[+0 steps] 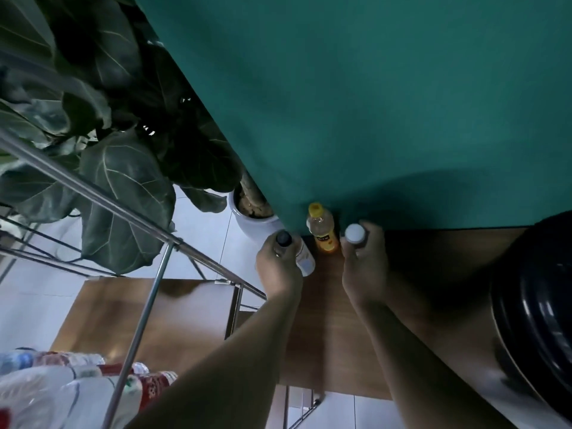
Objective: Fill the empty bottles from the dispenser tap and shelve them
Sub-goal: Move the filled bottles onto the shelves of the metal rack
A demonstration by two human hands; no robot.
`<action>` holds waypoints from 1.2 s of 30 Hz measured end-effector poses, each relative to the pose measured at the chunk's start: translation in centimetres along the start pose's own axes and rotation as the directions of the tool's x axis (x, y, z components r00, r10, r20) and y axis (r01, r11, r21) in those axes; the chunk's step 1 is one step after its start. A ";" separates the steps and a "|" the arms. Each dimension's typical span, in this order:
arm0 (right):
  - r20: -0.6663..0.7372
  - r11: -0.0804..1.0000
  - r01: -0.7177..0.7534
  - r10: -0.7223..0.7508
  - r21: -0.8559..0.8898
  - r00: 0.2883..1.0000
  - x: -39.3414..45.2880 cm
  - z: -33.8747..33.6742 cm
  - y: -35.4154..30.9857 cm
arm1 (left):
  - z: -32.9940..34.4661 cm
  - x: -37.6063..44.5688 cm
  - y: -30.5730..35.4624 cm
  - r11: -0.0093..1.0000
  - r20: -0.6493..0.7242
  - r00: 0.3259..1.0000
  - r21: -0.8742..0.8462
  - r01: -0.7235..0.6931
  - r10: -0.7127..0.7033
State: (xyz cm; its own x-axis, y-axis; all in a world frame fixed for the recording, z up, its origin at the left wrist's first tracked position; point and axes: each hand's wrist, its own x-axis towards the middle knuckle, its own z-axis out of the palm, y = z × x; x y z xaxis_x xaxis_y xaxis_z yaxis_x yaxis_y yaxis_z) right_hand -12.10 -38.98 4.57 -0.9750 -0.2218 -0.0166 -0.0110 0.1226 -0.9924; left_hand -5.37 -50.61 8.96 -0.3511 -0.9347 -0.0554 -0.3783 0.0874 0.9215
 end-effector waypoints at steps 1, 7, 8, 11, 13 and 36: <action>0.019 1.000 -0.015 0.016 -0.011 1.000 -0.4 -0.2 0.0 | -0.5 -1.1 0.0 0.999 -0.002 0.999 -0.025 0.042 -0.042; 0.019 0.997 0.046 -0.045 -0.068 0.999 -7.0 -4.9 -0.3 | -4.4 -9.3 0.5 0.978 0.047 0.985 -0.122 0.169 -0.164; 0.051 0.990 0.006 0.001 -0.140 0.999 -7.8 -5.2 1.5 | -5.2 -10.5 0.4 0.980 0.076 0.985 -0.119 0.162 -0.154; 0.079 0.969 -0.020 0.041 -0.245 0.996 -12.2 -7.7 0.0 | -7.9 -14.3 0.7 0.979 0.166 0.971 -0.089 0.186 -0.169; 0.101 0.963 0.035 -0.009 -0.266 0.995 -15.4 -9.1 -2.5 | -10.3 -15.8 0.2 0.979 0.221 0.955 -0.011 0.204 -0.196; 0.028 0.886 0.147 -0.150 -0.439 0.988 -47.6 -6.5 -20.5 | -44.3 -27.2 1.4 0.966 0.648 0.730 -0.249 -0.069 0.218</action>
State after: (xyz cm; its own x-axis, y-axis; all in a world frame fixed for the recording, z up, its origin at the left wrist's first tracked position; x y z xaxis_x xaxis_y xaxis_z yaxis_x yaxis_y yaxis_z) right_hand 33.13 -24.67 26.52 -0.9556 -0.2649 0.1288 -0.2506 0.5012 -0.8282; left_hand 41.64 -40.31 28.79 -0.8937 -0.4399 -0.0881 -0.1286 0.0630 0.9897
